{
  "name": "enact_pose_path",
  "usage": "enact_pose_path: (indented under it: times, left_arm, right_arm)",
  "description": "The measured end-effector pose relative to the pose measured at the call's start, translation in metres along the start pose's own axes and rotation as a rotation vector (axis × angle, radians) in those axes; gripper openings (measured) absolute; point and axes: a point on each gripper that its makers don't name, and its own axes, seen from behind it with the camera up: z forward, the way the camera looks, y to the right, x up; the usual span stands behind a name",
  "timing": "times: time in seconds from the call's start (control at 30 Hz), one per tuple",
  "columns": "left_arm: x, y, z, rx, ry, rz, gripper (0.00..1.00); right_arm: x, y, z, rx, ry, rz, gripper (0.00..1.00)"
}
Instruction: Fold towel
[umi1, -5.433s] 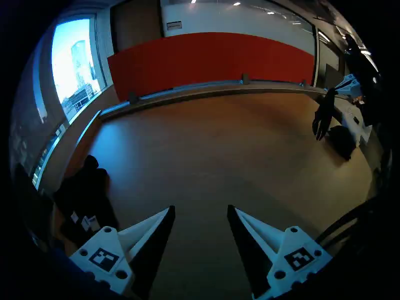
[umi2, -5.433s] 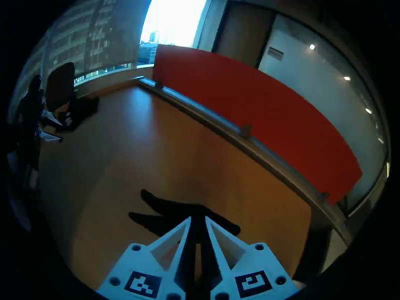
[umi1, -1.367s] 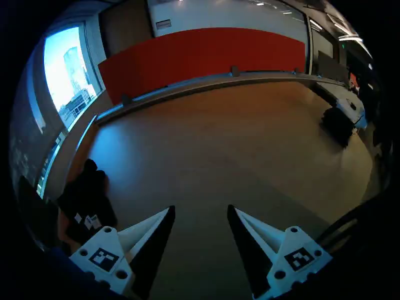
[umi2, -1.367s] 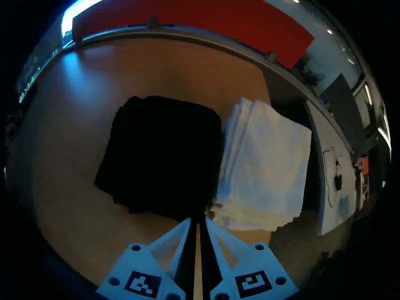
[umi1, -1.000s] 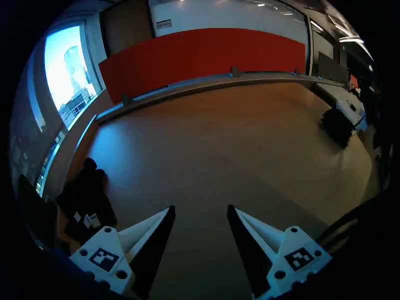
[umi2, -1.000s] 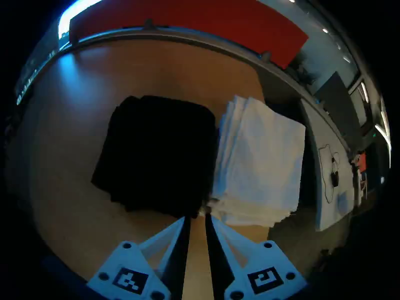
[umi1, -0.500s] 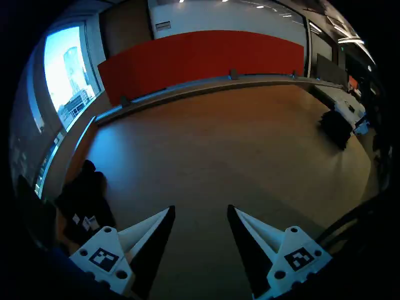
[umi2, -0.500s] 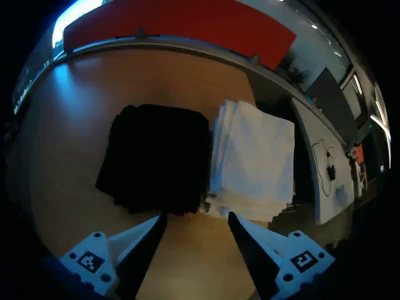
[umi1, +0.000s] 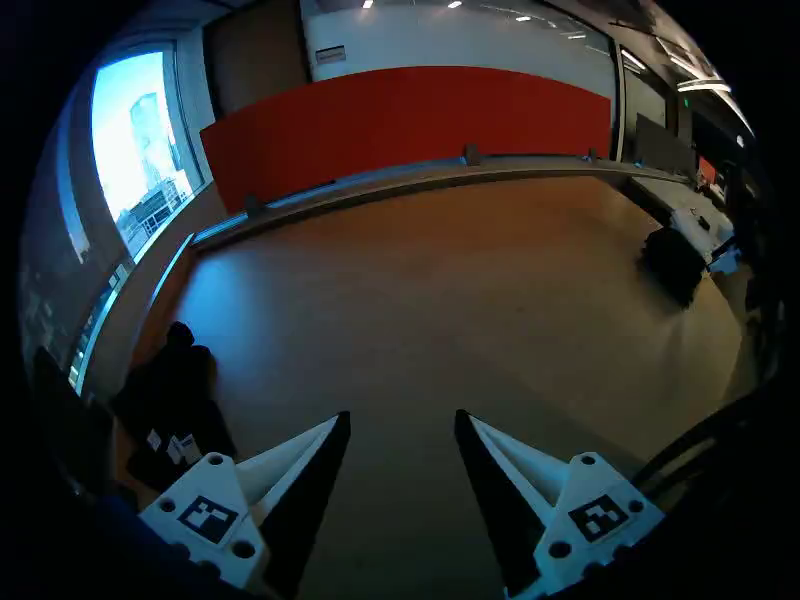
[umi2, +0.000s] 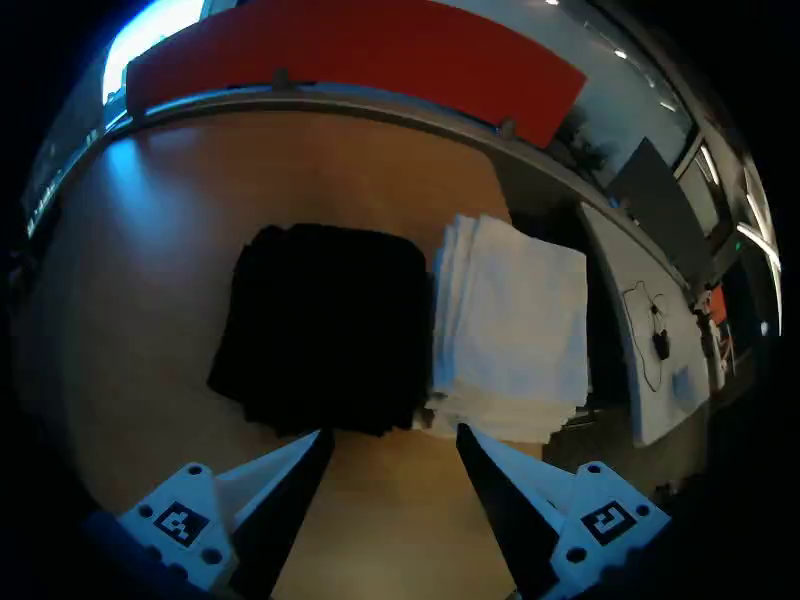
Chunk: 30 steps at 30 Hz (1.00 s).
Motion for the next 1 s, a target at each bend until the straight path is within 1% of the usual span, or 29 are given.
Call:
enact_pose_path:
  times: [0.1, 0.2, 0.47, 0.7, 0.87, 1.0]
  left_arm:
    - [0.002, -0.001, 0.000, 0.002, 0.005, -0.005, 0.76]
    - [0.003, -0.003, 0.000, 0.003, 0.011, -0.009, 0.76]
    - [0.013, -0.005, 0.001, 0.007, 0.031, -0.017, 0.76]
    - [0.020, -0.006, 0.001, 0.011, 0.052, -0.026, 0.76]
    - [0.023, -0.007, 0.000, 0.015, 0.062, -0.030, 0.76]
    - [0.026, -0.008, 0.000, 0.020, 0.071, -0.036, 0.76]
  right_arm:
    - [0.006, -0.005, -0.004, -0.001, 0.035, 0.021, 0.95]
    - [0.017, -0.009, -0.010, -0.006, 0.088, 0.046, 0.95]
    - [0.047, -0.017, -0.029, -0.027, 0.244, 0.132, 0.94]
    - [0.071, -0.018, -0.046, -0.056, 0.377, 0.194, 0.95]
    - [0.090, -0.020, -0.061, -0.071, 0.481, 0.222, 0.94]
    - [0.102, -0.018, -0.070, -0.092, 0.545, 0.240, 0.94]
